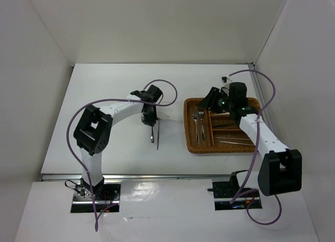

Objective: Sort the eating utensils into containers

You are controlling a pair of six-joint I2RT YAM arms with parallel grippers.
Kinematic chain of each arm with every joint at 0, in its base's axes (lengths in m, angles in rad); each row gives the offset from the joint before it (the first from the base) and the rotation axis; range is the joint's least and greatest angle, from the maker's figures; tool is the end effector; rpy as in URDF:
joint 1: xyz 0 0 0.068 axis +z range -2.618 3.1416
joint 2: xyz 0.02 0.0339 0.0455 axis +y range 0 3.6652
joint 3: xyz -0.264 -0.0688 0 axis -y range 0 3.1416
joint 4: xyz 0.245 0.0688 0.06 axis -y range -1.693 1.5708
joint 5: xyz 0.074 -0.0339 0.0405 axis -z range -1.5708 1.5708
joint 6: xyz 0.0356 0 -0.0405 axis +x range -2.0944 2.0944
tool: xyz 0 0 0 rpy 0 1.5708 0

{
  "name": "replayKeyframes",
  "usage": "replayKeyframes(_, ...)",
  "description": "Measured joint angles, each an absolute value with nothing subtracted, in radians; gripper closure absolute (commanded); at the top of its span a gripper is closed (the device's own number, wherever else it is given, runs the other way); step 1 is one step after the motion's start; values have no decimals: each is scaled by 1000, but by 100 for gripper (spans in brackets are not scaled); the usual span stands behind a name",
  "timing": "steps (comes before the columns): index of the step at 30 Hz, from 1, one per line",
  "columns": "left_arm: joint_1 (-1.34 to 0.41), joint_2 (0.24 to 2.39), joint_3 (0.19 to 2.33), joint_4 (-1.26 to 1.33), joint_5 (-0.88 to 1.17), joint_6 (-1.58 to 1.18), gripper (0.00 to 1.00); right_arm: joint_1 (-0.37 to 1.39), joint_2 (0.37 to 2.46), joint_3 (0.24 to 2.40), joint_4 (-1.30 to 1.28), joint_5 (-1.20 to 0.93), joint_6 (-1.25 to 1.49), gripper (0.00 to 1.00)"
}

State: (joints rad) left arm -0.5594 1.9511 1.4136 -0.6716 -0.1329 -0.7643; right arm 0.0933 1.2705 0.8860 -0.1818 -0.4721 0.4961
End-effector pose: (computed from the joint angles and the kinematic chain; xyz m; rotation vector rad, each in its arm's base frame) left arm 0.3397 -0.2071 0.1825 -0.3169 2.7530 -0.1659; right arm 0.2780 0.0423 0.2727 0.1530 2.1811 0.8447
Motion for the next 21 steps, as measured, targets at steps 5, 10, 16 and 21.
replayKeyframes(5, -543, 1881, 1556, -667, -133, -764, 83, 260, 1335, 916, -165, -495, 410, 42)
replayKeyframes(10, -542, 1793, 1644, -604, -113, -766, 82, 368, 1365, 927, -125, -517, 376, 34)
replayKeyframes(16, -547, 1771, 1646, -559, -53, -767, 82, 429, 1412, 1007, -84, -516, 351, 30)
replayKeyframes(21, -567, 1771, 1645, -545, -9, -773, 82, 450, 1450, 1042, -52, -514, 335, 28)
